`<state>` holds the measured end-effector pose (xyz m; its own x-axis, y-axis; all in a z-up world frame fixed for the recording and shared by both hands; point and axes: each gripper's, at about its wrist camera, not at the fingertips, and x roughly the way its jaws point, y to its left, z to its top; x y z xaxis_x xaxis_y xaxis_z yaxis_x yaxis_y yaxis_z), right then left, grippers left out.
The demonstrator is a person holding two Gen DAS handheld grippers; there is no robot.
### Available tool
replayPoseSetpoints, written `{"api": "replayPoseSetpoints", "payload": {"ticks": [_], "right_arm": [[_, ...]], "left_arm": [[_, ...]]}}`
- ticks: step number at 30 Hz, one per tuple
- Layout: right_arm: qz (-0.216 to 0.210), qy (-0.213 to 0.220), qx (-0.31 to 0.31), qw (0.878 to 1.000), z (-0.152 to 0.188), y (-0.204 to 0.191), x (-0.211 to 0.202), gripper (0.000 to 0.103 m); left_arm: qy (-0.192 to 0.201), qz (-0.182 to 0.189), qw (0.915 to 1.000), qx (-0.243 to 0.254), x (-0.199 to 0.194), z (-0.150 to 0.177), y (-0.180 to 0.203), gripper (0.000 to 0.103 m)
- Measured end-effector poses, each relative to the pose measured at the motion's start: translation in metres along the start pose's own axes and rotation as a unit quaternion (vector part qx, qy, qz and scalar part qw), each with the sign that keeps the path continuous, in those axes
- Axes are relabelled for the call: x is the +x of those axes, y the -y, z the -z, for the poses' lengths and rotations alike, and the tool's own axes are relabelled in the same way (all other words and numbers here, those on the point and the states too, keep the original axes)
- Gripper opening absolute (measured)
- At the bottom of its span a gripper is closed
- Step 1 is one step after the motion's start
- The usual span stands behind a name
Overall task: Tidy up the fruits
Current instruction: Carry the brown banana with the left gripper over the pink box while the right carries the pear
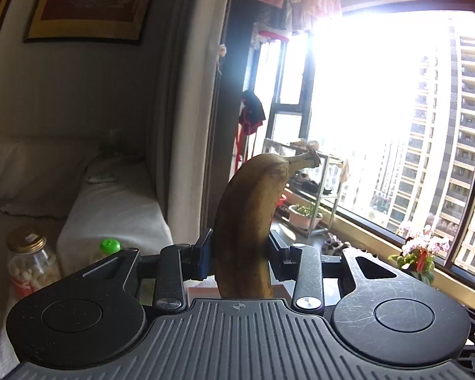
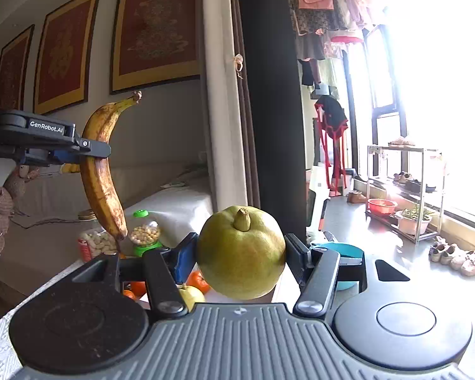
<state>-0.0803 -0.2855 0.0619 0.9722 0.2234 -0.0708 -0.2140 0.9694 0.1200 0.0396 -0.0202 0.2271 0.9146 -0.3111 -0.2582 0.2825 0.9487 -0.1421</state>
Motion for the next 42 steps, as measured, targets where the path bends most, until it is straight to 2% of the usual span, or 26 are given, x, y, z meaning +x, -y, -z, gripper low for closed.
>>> {"api": "replayPoseSetpoints", "payload": {"ticks": [1, 6, 9, 10, 12, 17, 19, 24, 27, 33, 37, 42], "right_arm": [[0.009, -0.002, 0.001, 1.0, 0.002, 0.007, 0.0, 0.058], [0.024, -0.03, 0.029, 0.999, 0.021, 0.036, 0.007, 0.058], [0.03, -0.05, 0.049, 0.997, 0.035, 0.049, 0.013, 0.058], [0.032, -0.054, 0.052, 0.997, 0.039, 0.052, 0.015, 0.058], [0.038, -0.064, 0.058, 0.996, 0.048, 0.058, 0.018, 0.058], [0.046, -0.078, 0.078, 0.993, 0.064, 0.071, 0.024, 0.058], [0.046, -0.083, 0.083, 0.992, 0.07, 0.073, 0.026, 0.058], [0.049, -0.094, 0.087, 0.991, 0.075, 0.077, 0.031, 0.058], [0.05, -0.097, 0.091, 0.99, 0.074, 0.077, 0.037, 0.058], [0.049, -0.105, 0.089, 0.989, 0.076, 0.073, 0.042, 0.058], [0.046, -0.114, 0.091, 0.988, 0.08, 0.071, 0.046, 0.058], [0.045, -0.119, 0.085, 0.988, 0.079, 0.067, 0.048, 0.058]], "left_arm": [[-0.007, 0.008, 0.9999, 0.0, 0.012, 0.001, 0.004, 0.041], [-0.101, 0.039, 0.994, -0.016, 0.099, 0.027, 0.021, 0.041], [-0.176, 0.053, 0.9826, -0.029, 0.151, 0.048, 0.024, 0.041], [-0.209, 0.058, 0.9756, -0.036, 0.171, 0.056, 0.022, 0.041], [-0.246, 0.058, 0.9668, -0.04, 0.195, 0.067, 0.021, 0.041], [-0.294, 0.026, 0.9545, -0.044, 0.239, 0.092, 0.015, 0.041], [-0.316, 0.023, 0.9463, -0.062, 0.251, 0.102, 0.01, 0.041], [-0.336, 0.003, 0.9386, -0.077, 0.267, 0.116, 0.008, 0.041], [-0.344, -0.009, 0.9329, -0.106, 0.276, 0.124, 0.005, 0.042], [-0.333, -0.073, 0.9327, -0.119, 0.267, 0.12, 0.003, 0.041], [-0.348, -0.026, 0.9341, -0.075, 0.272, 0.12, 0.013, 0.041], [-0.364, -0.019, 0.9297, -0.056, 0.284, 0.127, 0.016, 0.042]]}}
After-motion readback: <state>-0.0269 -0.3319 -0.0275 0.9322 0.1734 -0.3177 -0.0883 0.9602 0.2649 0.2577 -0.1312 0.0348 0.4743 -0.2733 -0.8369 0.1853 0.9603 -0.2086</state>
